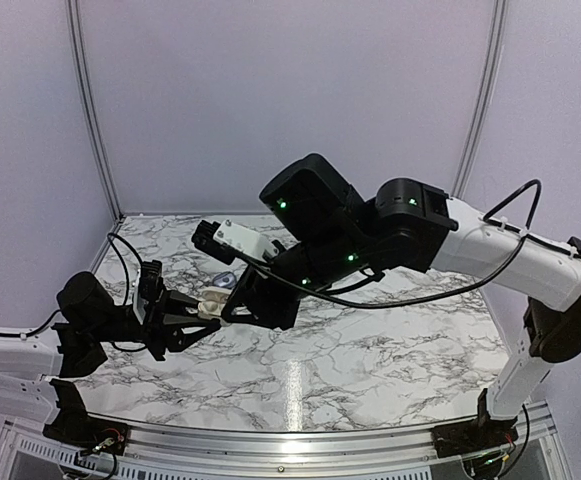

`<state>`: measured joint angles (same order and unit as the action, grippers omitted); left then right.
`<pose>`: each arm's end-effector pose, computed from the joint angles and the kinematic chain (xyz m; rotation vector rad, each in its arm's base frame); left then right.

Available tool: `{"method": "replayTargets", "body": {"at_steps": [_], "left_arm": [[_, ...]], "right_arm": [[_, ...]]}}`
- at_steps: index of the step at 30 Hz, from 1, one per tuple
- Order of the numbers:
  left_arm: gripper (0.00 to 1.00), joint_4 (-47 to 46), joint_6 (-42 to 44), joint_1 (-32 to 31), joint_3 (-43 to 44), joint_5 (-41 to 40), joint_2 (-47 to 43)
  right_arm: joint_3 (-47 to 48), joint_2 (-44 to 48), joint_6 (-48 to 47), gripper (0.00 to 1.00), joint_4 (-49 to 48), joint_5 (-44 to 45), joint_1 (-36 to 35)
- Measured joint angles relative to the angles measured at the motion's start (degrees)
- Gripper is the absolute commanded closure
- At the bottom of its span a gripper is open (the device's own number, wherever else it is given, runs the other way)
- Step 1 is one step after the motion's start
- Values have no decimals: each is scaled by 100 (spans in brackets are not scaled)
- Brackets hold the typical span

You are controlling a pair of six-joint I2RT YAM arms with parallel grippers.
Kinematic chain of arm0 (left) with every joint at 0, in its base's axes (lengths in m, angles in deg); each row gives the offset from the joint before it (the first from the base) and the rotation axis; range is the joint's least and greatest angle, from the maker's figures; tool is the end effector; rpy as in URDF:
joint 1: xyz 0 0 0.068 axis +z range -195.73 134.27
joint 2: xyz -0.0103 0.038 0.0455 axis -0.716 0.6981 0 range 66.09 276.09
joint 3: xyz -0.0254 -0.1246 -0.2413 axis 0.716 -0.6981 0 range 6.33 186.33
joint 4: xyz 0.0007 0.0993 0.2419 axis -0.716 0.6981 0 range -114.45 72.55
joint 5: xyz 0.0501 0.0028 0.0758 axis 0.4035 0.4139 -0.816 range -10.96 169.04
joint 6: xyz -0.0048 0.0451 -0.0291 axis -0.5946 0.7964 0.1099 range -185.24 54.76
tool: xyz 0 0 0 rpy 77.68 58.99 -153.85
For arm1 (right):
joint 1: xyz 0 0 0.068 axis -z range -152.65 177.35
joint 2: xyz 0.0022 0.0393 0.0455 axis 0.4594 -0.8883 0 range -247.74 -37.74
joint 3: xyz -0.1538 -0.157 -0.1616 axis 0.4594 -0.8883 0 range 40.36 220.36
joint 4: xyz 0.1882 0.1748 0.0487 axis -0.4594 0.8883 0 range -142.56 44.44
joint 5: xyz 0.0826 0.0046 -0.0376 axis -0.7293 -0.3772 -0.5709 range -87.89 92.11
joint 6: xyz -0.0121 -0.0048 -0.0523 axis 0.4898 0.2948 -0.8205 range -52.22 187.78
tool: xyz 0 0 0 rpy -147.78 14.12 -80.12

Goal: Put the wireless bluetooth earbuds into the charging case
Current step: Close the charging case with the earbuds.

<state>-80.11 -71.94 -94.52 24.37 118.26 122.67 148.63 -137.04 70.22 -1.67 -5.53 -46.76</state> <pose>0.1153 -0.1658 0.2579 1.0596 0.9949 -1.2380 0.0985 0.3634 0.3985 -1.4883 1.9370 0.8025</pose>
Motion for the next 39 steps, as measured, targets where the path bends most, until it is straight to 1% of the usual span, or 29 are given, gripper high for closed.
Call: {"method": "replayTargets", "body": {"at_steps": [9, 13, 18, 22, 28, 34, 39], "left_arm": [[100, -9, -2, 0, 0, 57, 0], [100, -11, -2, 0, 2, 111, 0], [100, -15, -17, 0, 2, 153, 0], [100, -20, -66, 0, 72, 170, 0], [100, -37, -168, 0, 120, 66, 20], [100, -28, -286, -11, 162, -116, 186], [100, 31, -400, -33, 162, -271, 271]], "right_arm": [[-57, 468, -52, 71, -439, -219, 105], [-57, 514, 79, 71, -527, 48, 433], [-55, 422, 98, 71, -496, 507, 627], [-55, 238, 90, 71, -496, 671, 610], [-55, -7, 2, 72, -487, 671, 518], [-55, -24, -210, 72, -522, 544, 229], [-90, -7, -308, 72, -592, 496, 195]]}}
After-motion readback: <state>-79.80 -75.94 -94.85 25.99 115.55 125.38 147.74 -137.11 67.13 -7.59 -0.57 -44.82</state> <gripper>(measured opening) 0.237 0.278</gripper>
